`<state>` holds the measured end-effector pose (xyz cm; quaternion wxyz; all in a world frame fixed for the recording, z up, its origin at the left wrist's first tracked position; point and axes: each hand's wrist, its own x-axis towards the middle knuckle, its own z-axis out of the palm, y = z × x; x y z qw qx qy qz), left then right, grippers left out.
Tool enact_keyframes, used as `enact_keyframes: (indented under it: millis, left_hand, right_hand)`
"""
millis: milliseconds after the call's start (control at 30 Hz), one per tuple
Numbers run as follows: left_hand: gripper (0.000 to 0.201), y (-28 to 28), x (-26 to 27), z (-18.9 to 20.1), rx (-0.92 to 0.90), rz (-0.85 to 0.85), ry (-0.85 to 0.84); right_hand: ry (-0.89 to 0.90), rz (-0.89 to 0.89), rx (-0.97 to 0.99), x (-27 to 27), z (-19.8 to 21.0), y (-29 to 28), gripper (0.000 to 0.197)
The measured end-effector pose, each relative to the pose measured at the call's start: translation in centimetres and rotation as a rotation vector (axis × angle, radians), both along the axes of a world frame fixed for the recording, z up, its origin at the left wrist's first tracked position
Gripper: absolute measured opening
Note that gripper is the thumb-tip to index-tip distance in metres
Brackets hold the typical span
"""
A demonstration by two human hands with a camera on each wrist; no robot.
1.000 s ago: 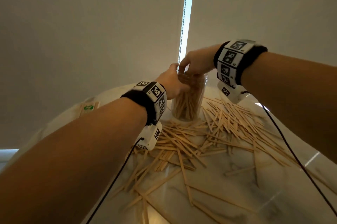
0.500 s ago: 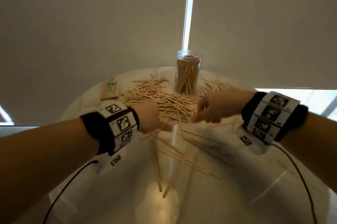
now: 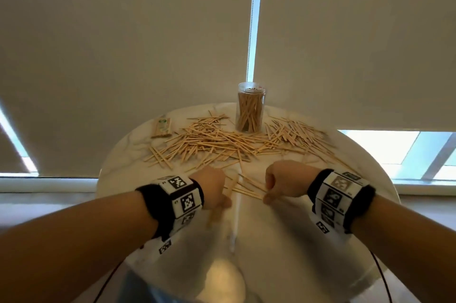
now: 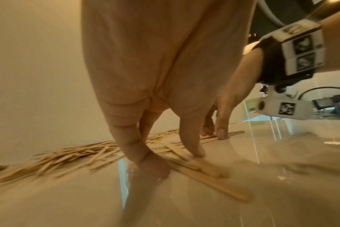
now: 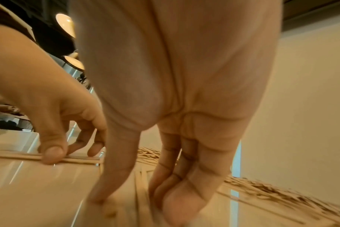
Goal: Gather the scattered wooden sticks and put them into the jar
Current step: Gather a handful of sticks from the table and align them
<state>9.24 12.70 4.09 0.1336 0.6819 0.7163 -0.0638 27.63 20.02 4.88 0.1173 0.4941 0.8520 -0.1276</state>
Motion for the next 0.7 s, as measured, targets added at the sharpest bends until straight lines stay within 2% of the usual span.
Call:
enact_keyframes:
  millis: [67,167,367,500,567,633,700]
  left_hand:
    - [0.032,0.4,-0.8,0.2,0.028,0.023,0.055]
    - [0.025,0.9,-1.5,0.2,0.044,0.033,0.110]
    - [0.027,1.3,-0.8,-0.4,0.035,0.021,0.154]
    - [0.036,1.4,-0.5,-1.0,0.018,0.080,0.083]
    - [0.041,1.3,-0.6,-0.7,0.014,0.092,0.044]
    - [0.035,1.5,-0.8,-0.4,0.001,0.083,0.052]
    - [0.031,1.8,-1.1,0.1,-0.035,0.078,0.089]
  right_hand:
    - [0.040,-0.040,-0.008,0.2,-0.4,-0.2,0.039]
    - [0.020,-0.086,-0.016,-0.4,-0.2,-0.7,0.038]
    - [-0.058,-0.091,-0.009,-1.5,0.5,-2.0,0.026]
    - [-0.049,-0.073,0.066,-1.7,-0.1,-2.1,0.012]
    - [-0.050,-0.080,0.062,-1.5,-0.2,-2.0,0.015]
    - [-0.070,-0.091,0.052,-1.4,-0.3,-1.9,0.021]
    - [-0.079,-0.089,0.075,-1.2,-0.5,-1.9,0.017]
